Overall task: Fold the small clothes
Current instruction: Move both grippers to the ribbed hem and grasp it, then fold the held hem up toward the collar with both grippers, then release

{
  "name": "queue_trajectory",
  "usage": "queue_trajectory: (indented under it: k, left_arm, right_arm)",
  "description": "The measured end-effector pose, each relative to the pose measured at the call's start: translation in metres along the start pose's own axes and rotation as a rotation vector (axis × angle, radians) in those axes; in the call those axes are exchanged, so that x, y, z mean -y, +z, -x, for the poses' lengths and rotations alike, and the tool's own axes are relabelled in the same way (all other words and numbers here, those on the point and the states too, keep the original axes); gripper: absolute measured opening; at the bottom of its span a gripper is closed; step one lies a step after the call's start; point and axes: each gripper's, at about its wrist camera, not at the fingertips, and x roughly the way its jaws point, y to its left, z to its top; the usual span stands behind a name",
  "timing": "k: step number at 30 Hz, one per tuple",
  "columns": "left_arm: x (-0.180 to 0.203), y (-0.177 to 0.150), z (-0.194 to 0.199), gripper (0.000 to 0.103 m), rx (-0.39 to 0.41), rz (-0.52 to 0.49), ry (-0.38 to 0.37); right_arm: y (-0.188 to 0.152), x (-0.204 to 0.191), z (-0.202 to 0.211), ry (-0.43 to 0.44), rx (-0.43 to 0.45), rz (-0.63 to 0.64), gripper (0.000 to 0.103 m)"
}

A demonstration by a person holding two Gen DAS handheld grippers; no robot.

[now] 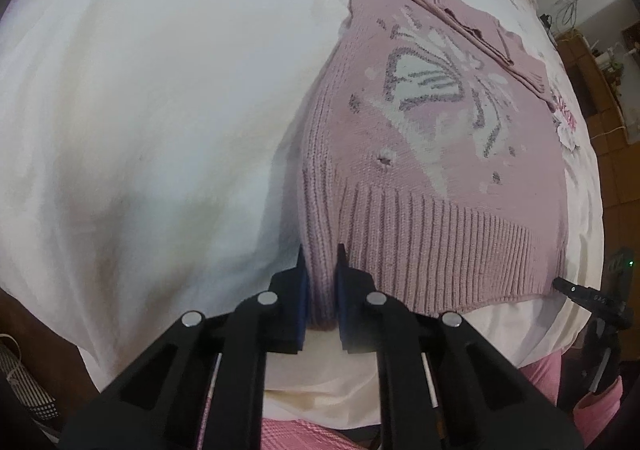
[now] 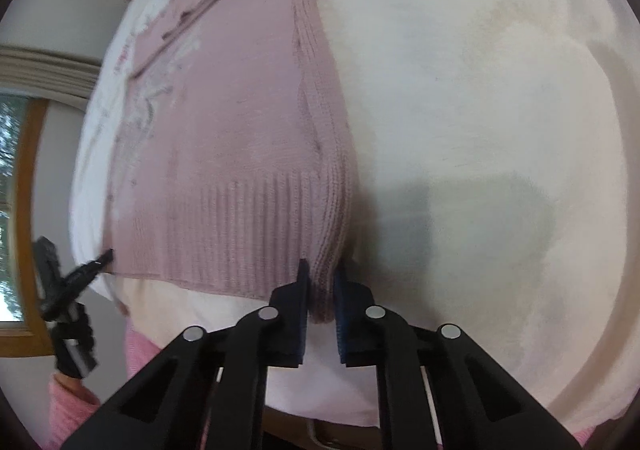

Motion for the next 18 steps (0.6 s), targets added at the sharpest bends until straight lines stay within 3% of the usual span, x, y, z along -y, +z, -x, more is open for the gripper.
queue_trajectory:
  k: [4,9,13,18]
  left_arm:
    - [0.002,0.006,0.017,0.009,0.029,0.029,-0.047]
    - [0.001,0.031,0.04,0.009,0.095,0.087,-0.156]
    - [0.005,0.057,0.045,0.009,0.125,0.087,-0.174]
    - [0.01,0.097,0.039,0.009,0.145,0.083,-0.162]
  right_arm:
    - [0.005,0.003,0.019,0.179,0.022,-0.04,0.01]
    - [0.031,-0.004,0.054,0.311,0.066,-0.061,0.01]
    - [0.057,-0.016,0.073,0.344,0.102,-0.06,0.01]
    - [0.089,-0.025,0.075,0.317,0.119,-0.073,0.01]
